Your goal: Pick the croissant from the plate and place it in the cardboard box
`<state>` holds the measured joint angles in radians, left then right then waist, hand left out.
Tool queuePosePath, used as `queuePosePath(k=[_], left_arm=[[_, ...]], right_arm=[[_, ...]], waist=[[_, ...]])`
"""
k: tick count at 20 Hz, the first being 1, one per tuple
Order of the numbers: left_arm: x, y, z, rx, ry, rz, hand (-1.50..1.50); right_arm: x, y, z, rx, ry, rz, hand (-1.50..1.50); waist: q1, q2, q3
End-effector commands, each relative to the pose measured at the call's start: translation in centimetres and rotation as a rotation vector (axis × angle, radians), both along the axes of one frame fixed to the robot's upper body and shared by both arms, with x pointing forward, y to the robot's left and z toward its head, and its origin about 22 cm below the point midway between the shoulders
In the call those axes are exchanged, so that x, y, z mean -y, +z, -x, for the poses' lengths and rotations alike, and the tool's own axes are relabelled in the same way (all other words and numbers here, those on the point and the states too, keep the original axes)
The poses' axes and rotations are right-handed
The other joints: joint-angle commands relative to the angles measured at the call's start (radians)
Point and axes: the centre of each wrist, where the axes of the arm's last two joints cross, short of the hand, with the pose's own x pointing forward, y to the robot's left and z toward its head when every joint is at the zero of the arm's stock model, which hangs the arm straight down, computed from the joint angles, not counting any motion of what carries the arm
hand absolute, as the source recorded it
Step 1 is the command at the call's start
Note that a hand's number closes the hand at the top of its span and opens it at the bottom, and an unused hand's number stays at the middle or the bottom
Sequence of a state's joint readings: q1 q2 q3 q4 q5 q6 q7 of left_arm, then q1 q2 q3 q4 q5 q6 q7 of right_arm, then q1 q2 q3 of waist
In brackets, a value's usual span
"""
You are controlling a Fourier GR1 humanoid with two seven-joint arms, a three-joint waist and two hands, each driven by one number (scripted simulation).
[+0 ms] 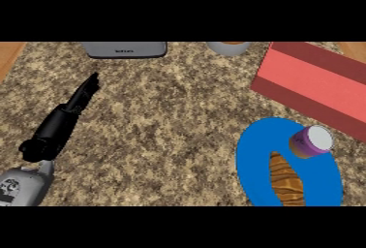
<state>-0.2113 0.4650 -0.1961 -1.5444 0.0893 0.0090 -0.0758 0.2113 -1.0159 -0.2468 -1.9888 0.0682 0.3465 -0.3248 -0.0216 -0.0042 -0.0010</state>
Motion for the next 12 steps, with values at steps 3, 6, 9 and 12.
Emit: queuePosePath(k=[3,6,9,12], left_arm=[[0.3,-0.9,-0.2,-0.01,-0.008,0.01,0.0],[0.1,0.7,-0.1,0.008,-0.026,-0.011,0.0],[0.8,0.1,0.7,0.01,-0.029,-0.003,0.0],[-0.1,-0.2,0.7,-0.007,-0.029,-0.004,0.0]], right_arm=[[-5.0,2.0,2.3,-0.097,0.067,0.292,-1.5],[-6.8,1.1,3.0,-0.123,0.014,0.395,-1.5],[-9.4,0.9,4.7,-0.122,-0.025,0.438,-1.5],[-11.0,0.8,5.8,-0.17,-0.035,0.504,-1.5]], waist=[[-0.005,-0.001,-0.002],[0.017,0.0,0.0],[0.024,0.001,0.0],[0.023,0.002,0.0]])
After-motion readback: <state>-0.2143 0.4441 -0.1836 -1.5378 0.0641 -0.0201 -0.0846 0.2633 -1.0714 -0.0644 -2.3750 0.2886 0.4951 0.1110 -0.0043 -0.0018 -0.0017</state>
